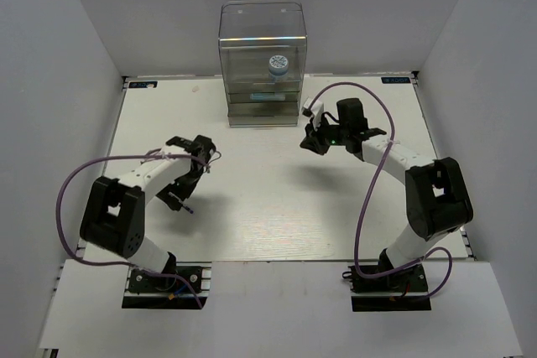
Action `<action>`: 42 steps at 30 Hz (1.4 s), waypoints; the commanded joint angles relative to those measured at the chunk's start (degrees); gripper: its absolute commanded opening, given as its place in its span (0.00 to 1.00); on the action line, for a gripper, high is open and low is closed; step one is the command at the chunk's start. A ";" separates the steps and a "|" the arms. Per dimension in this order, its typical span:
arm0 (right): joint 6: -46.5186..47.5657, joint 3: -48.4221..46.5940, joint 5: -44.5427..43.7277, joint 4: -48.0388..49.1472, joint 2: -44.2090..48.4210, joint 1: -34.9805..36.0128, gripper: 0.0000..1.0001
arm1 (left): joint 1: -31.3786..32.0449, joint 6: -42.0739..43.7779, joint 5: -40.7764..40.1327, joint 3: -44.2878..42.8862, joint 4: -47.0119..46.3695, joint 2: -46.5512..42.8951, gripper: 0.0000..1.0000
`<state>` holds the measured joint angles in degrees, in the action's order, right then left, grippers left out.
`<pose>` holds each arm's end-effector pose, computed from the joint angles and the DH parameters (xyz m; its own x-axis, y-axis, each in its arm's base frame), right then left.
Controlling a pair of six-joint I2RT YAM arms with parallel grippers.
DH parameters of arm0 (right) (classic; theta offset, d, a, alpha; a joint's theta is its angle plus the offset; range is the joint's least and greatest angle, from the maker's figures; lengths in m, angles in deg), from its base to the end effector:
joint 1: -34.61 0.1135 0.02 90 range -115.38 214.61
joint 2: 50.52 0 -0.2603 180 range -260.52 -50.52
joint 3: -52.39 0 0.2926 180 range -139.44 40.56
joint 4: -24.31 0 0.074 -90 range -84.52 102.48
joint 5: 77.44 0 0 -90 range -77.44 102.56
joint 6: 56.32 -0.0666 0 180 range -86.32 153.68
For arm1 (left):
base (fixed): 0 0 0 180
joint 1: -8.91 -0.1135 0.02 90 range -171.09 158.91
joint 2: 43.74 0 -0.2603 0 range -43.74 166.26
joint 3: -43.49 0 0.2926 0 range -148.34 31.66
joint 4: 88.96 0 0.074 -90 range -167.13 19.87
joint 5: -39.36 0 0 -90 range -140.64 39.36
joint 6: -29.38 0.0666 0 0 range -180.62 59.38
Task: Sort the stationery into containers
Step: Pick up the pen from the center of the board.
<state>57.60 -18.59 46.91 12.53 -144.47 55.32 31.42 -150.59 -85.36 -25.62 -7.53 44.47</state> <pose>0.3733 0.1813 0.1855 -0.1932 -0.4309 -0.8815 -0.8795 0.4743 -0.0391 0.2592 -0.0663 0.1514 -0.4113 -0.7193 -0.5599 -0.9080 0.3768 0.1830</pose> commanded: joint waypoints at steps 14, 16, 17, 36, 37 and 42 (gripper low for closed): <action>-0.98 -2.10 -0.42 0.21 -0.35 0.65 0.14 | -9.66 14.39 6.94 8.50 -23.28 -3.92 0.62; -0.89 -2.19 -0.42 0.12 -0.44 0.65 0.14 | -9.67 14.92 8.43 9.20 -23.89 -3.22 0.60; -0.81 -2.10 -0.51 0.12 -0.27 0.73 0.14 | -10.37 14.92 8.96 10.77 -24.51 -2.52 0.59; -0.90 -2.98 -0.25 0.03 -1.24 0.65 0.14 | -13.19 22.63 19.07 17.46 -32.94 4.50 0.12; -0.90 -3.16 -0.16 0.03 -1.23 0.74 0.14 | -13.19 23.52 19.86 16.94 -33.48 5.39 0.09; -0.37 -2.28 0.19 0.03 -1.14 0.65 0.17 | -12.04 28.87 24.69 12.03 -35.15 6.64 0.00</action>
<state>57.23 -19.58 46.15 12.32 -145.54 55.76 18.48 -124.87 -71.67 -16.02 -37.78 45.82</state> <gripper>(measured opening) 0.165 0.172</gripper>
